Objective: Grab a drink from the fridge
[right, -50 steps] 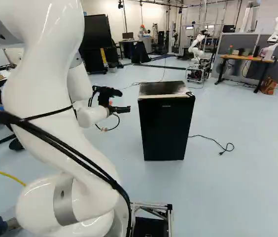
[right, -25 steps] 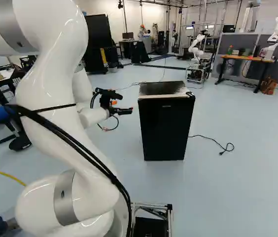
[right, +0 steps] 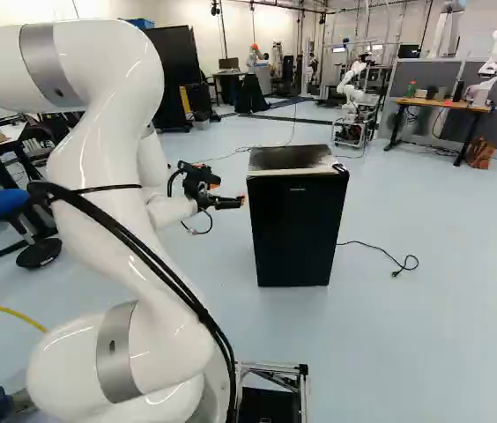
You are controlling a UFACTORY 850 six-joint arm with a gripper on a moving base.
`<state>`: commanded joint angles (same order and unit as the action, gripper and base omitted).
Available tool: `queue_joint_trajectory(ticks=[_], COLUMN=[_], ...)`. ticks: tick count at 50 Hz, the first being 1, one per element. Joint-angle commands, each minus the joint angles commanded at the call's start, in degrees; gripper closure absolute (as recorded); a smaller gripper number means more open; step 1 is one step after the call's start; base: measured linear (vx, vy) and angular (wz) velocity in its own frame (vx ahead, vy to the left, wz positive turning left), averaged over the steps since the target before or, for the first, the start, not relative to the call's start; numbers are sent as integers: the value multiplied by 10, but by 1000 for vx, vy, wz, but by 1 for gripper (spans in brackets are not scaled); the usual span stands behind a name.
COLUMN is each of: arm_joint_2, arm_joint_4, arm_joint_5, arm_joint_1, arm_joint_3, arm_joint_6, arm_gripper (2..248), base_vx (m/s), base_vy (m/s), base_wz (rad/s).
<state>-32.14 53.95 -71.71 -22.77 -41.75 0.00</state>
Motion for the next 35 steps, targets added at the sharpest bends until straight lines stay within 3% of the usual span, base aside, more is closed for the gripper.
queue_joint_trajectory(ticks=[18,35], arm_joint_2=[-38,-63], arm_joint_4=[63,73], arm_joint_5=[-36,-40], arm_joint_1=[0,6], arm_joint_3=[-40,-80], arm_joint_6=[0,0], arm_gripper=[3,3], base_vx=[0,0], base_vy=[0,0], base_wz=[0,0])
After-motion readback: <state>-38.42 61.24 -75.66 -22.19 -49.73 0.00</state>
